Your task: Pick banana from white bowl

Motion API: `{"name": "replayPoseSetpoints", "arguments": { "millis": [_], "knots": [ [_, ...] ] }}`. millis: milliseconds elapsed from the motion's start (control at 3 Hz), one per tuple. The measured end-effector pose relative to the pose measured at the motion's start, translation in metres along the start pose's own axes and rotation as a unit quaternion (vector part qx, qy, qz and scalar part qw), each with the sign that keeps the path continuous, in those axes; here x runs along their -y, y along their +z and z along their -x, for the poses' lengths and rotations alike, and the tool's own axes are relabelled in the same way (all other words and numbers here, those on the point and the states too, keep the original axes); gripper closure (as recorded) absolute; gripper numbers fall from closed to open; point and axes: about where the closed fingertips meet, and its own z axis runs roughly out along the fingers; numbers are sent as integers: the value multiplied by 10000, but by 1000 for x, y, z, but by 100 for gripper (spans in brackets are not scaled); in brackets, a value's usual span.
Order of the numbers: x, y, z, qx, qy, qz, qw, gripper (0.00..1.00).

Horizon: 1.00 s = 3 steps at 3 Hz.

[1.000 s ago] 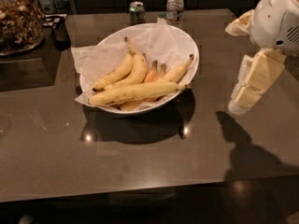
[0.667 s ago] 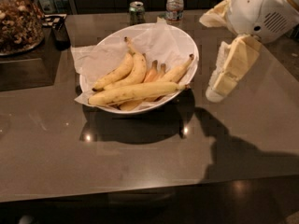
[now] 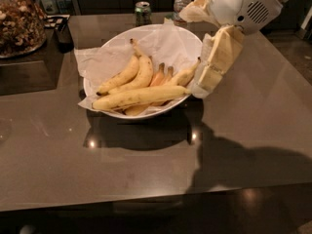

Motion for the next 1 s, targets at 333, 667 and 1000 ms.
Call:
{"name": "replayPoseSetpoints", "arguments": {
  "millis": [333, 667, 1000],
  "knots": [
    [1, 24, -2, 157, 157, 76, 9997, 0],
    [4, 56, 1, 336, 251, 231, 9989, 0],
    [4, 57, 1, 337, 252, 227, 9989, 0]
  ]
}}
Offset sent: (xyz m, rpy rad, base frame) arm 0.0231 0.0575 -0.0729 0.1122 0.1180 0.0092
